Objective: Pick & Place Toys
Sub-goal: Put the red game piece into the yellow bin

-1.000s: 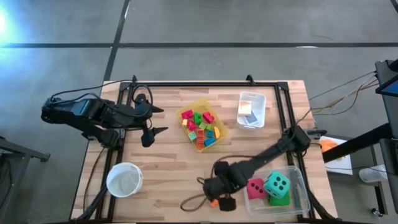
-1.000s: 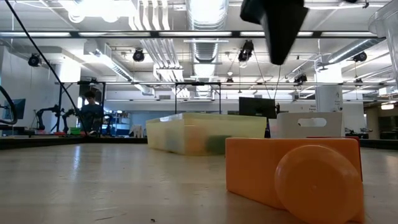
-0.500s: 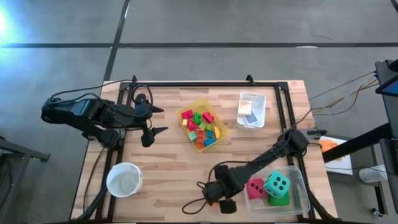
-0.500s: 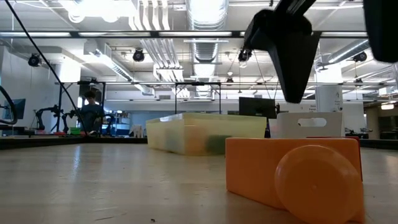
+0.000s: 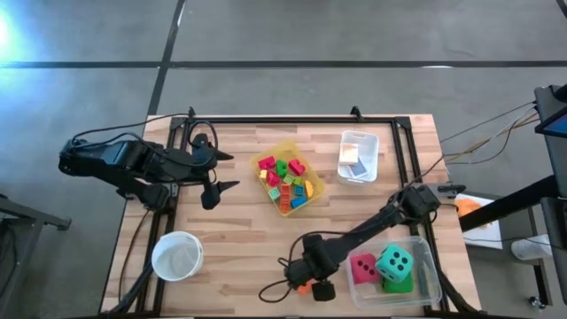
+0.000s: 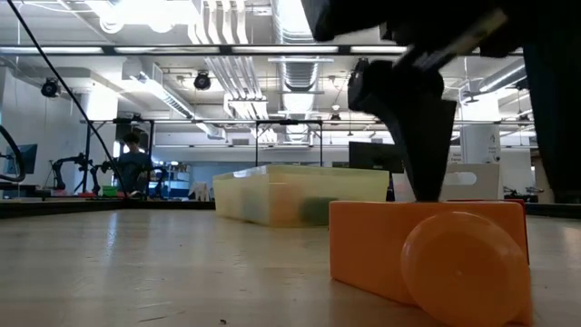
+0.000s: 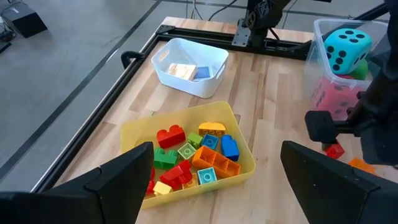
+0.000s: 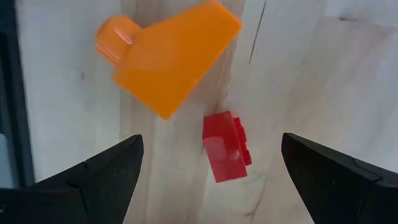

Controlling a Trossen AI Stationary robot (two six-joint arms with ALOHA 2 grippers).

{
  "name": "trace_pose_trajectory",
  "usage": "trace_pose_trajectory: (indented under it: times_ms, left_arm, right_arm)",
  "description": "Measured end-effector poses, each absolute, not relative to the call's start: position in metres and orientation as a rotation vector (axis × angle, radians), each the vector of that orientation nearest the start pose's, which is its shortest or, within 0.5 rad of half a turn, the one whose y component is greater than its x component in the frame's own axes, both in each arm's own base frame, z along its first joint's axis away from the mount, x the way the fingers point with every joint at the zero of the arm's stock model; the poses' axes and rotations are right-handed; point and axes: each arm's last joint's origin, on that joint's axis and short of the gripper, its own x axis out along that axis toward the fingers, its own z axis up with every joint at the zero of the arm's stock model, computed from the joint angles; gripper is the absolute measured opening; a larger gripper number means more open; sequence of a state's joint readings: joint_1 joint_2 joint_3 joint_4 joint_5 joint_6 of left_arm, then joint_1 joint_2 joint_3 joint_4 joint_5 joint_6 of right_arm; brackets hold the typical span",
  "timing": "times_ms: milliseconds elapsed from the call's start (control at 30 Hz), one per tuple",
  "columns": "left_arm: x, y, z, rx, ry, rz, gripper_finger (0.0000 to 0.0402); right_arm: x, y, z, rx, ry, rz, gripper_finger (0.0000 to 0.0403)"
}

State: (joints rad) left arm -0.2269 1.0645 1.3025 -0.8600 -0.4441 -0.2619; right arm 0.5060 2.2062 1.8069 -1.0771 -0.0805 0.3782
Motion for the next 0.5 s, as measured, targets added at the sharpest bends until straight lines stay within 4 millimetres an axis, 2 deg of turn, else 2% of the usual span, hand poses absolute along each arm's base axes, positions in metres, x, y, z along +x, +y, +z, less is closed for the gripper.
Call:
trace_pose_trajectory:
  times_ms: [233,500]
  left_arm:
    - [0.19,-0.031,0.396,-0.048,0.555,0.285,0.0351]
    - [0.19,-0.031,0.396,-0.048,0.555,0.285,0.0351]
  right_arm:
    - [0.376,0.21,0.158,-0.081,1.639,0.181,0.0374]
    - [0.376,0.209,0.157,-0.097,1.638,0.167,0.0374]
